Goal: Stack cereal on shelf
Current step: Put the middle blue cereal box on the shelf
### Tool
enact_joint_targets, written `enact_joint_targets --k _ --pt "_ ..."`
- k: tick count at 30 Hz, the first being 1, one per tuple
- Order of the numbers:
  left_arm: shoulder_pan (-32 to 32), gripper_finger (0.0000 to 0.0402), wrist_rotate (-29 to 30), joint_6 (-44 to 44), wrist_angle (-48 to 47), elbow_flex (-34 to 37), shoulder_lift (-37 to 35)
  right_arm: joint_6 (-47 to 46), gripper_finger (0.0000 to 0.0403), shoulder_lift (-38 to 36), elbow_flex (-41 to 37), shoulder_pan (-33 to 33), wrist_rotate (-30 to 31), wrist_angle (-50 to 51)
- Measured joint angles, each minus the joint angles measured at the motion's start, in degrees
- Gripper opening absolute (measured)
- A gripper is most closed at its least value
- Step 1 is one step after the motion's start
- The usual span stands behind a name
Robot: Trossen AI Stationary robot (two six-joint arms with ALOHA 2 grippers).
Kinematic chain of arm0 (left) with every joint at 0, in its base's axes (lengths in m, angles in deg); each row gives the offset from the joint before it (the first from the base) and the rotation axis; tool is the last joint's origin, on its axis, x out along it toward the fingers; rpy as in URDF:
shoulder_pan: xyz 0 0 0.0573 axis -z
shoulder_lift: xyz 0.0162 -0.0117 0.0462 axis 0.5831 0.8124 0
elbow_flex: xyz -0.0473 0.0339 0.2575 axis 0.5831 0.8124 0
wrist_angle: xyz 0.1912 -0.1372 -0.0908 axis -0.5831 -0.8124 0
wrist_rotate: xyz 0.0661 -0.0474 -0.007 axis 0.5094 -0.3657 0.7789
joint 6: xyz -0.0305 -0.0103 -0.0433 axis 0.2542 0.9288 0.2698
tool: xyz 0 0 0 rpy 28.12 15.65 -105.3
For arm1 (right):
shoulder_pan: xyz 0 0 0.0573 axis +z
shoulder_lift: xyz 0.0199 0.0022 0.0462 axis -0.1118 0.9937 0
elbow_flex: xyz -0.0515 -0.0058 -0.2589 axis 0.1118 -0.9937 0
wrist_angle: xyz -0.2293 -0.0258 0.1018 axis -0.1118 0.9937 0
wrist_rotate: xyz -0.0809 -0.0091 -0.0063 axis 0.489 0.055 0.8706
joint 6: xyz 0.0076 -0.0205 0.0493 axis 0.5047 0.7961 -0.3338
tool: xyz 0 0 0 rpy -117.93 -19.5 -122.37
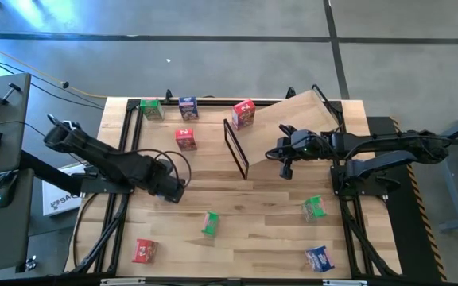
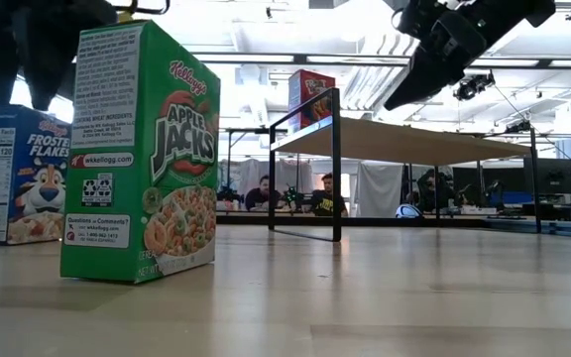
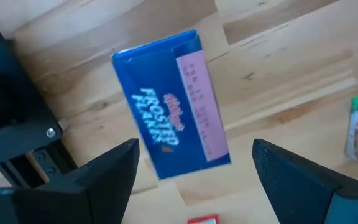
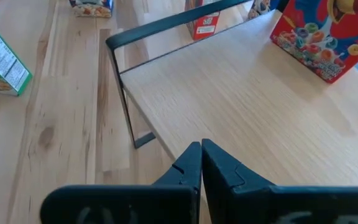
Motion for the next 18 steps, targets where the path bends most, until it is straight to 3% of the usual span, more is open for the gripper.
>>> enact_joint_targets --k 10,18 --pt "1.5 0.0300 5.3 1.4 2.8 4.9 0.2 -0.1 0.0000 0.0 0.0 0.0 -0.2 1.3" --pt "1.7 0.0231 8.8 -3.3 4.4 5.3 0.2 -1.4 0.0000 0.0 0.0 0.0 -0.2 1.3"
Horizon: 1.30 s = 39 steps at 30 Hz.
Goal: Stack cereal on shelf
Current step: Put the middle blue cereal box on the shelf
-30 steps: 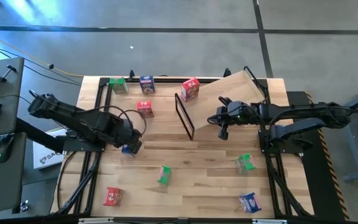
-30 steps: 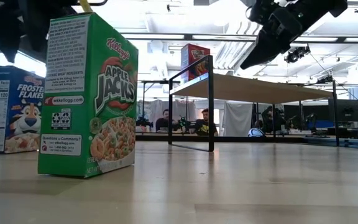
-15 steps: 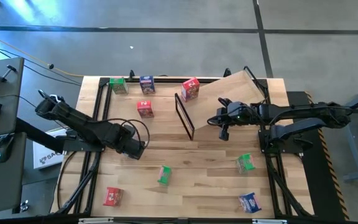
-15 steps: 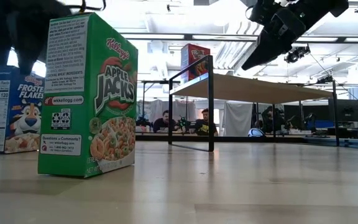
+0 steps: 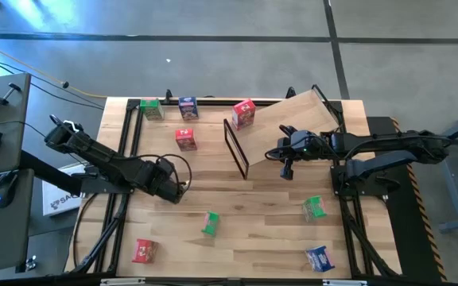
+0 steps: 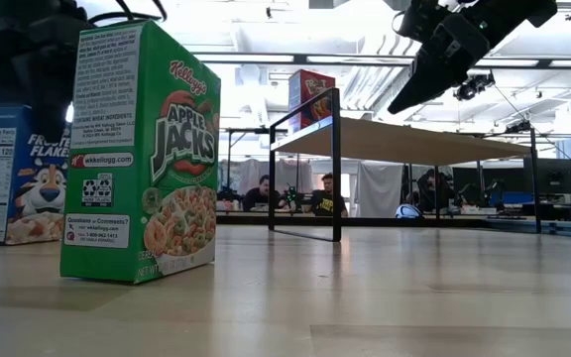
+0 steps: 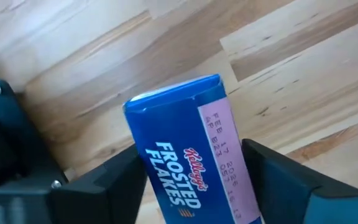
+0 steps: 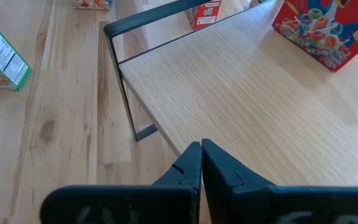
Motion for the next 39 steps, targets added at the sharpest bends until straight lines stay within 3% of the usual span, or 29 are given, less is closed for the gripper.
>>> enact_joint_targets --k 8,18,22,29,39 --pt "-1.1 0.0164 2.1 -10.2 4.1 -1.0 0.0 -0.3 0.0000 -0.1 0.0 0.0 0.0 0.1" --pt "-9.6 0.0155 1.9 -38.4 22.8 -9.1 1.3 -3.3 0.0000 -6.9 0.0 1.3 -0.7 2.8" --pt "-12.6 0.0154 -1.8 -49.4 29.1 -13.9 6.1 -5.0 0.0000 -10.0 0.0 4.1 0.2 4.3" --pt "-13.7 0.0154 -6.0 -64.0 30.0 -25.5 18.4 -8.8 0.0000 -12.5 0.0 9.4 4.6 6.6" --pt "-13.7 0.0154 -9.0 -68.8 29.8 -31.6 28.4 -10.4 0.0000 -12.5 0.0 14.7 8.7 6.4"
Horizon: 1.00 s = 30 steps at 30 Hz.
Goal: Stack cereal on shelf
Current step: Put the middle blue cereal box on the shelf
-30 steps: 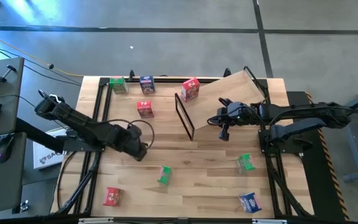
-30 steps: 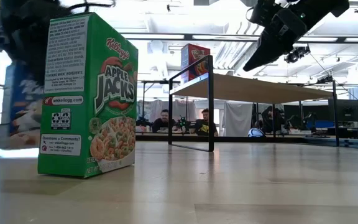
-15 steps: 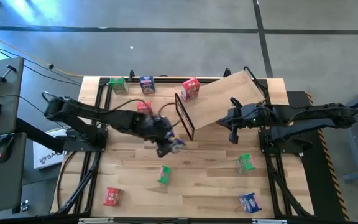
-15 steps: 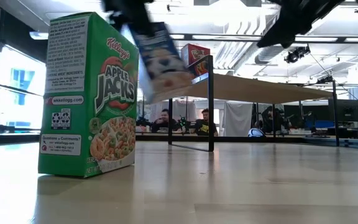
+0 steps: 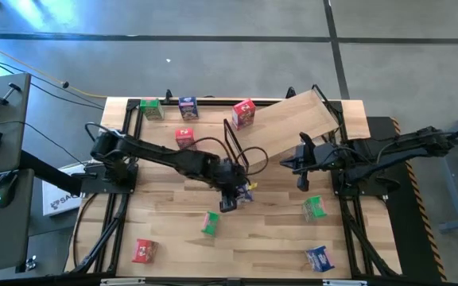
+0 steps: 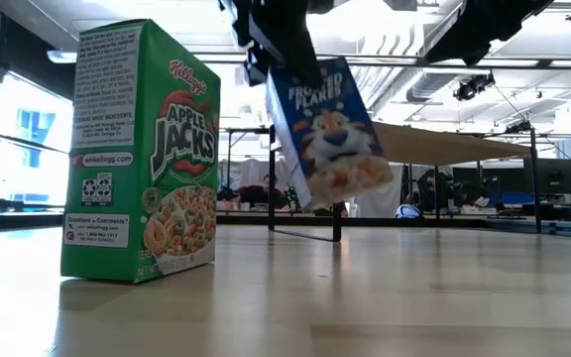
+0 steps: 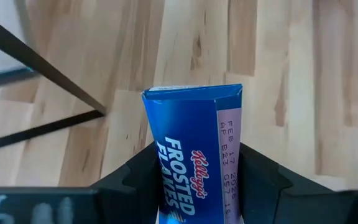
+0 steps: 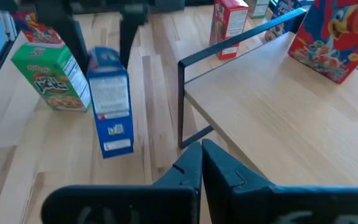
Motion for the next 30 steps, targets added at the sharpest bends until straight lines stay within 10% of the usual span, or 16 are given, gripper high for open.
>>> enact_joint_targets --k 30 --pt "2.2 0.0251 1.5 -2.0 -2.4 1.0 -5.4 -1.1 0.0012 0.2 0.0 1.1 -0.4 -2.0"
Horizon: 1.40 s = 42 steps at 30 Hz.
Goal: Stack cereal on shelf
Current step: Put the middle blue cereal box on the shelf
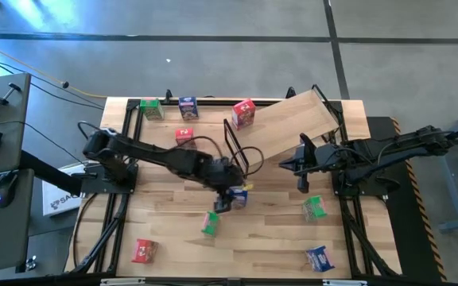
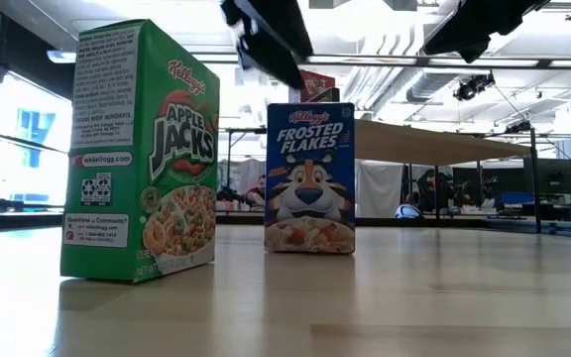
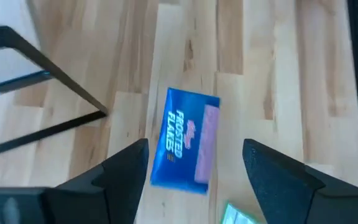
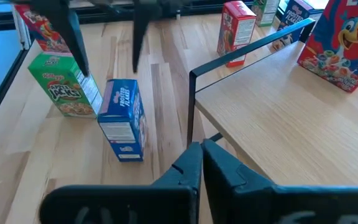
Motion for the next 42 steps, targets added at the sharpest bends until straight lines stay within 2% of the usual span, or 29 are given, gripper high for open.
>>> enact_joint_targets --k 2,5,10,13,15,17,20,23,32,34,42 --pt "1.6 0.0241 1.8 -1.3 0.3 2.3 -3.2 -0.8 0.0030 0.5 0.0 0.0 -0.3 -0.4" --pt "3.7 0.0215 2.5 -1.2 4.9 9.6 -9.1 -1.9 0.0069 2.8 0.0 0.8 -2.1 -2.9" --pt "5.0 0.0163 2.1 3.8 25.4 27.7 -18.3 -1.8 0.0146 9.5 0.0 4.7 -3.0 -9.9" --pt "4.0 0.0135 2.0 8.2 34.9 37.3 -20.8 -2.8 0.0197 14.4 0.0 6.7 -2.6 -15.7" --pt "3.4 0.0120 2.2 10.0 41.8 41.4 -20.7 -4.4 0.0231 17.5 0.0 7.8 -2.1 -19.1" --pt "3.0 0.0107 2.1 11.0 44.7 44.5 -20.4 -5.5 0.0260 20.6 0.0 8.4 -1.5 -22.9" --pt "2.6 0.0091 2.0 10.9 49.4 46.8 -18.8 -7.7 0.0291 25.1 1.2 8.8 0.4 -25.0" --pt "2.3 0.0080 1.9 9.7 52.9 47.0 -17.0 -9.2 0.0301 29.1 3.6 8.6 1.5 -24.6" --pt "1.7 0.0069 0.1 7.1 61.2 47.3 -11.6 -9.2 0.0303 39.8 13.5 7.2 1.3 -19.4" --pt "1.6 0.0069 -0.4 6.7 65.0 46.8 -9.7 -9.2 0.0303 41.1 15.1 7.1 0.9 -15.8" --pt "1.6 0.0068 -1.5 5.5 69.2 46.9 -8.0 -9.3 0.0303 46.2 20.4 5.7 -0.4 -7.6"
